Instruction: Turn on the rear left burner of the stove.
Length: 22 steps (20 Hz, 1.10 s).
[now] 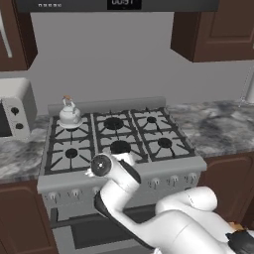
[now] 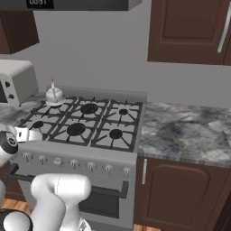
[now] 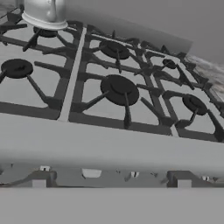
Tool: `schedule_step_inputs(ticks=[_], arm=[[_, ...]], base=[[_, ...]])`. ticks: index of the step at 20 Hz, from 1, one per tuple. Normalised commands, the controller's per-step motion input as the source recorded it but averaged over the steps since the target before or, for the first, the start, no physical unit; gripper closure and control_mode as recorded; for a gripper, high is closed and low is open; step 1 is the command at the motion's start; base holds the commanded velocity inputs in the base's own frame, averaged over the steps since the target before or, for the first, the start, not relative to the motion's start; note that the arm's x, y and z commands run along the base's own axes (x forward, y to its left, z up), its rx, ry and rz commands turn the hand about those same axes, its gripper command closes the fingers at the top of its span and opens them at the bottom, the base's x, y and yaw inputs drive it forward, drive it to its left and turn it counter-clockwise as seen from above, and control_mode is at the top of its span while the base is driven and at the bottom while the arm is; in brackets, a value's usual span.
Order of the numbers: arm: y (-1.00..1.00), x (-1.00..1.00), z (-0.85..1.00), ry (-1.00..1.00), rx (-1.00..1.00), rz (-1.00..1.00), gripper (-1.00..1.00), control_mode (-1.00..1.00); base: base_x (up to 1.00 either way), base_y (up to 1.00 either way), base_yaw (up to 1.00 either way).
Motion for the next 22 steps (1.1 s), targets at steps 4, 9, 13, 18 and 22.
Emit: schedule_step_inputs(ticks=[4,9,13,18,22], arm=[[1.00,-0.07,-0.46,-0.35,-0.02,0.00,-1.00,-1.00],[0.87,-0.17,-0.52,-0.57,0.00,0.00,-1.00,-1.00],[0.54,-0.24,-0.49,-0.52,0.00,0.00,-1.00,-1.00],[0.03,0.00,-0.03,0.00,0.00,0.00,-1.00,-1.00],[0.25,0.00,-0.27,0.00,0.00,0.00,-1.00,-1.00]], base=[[0.00,0.00,0.00],[0.00,0.00,0.00],[0.00,0.00,0.00],[0.00,0.00,0.00],[0.00,0.00,0.00]])
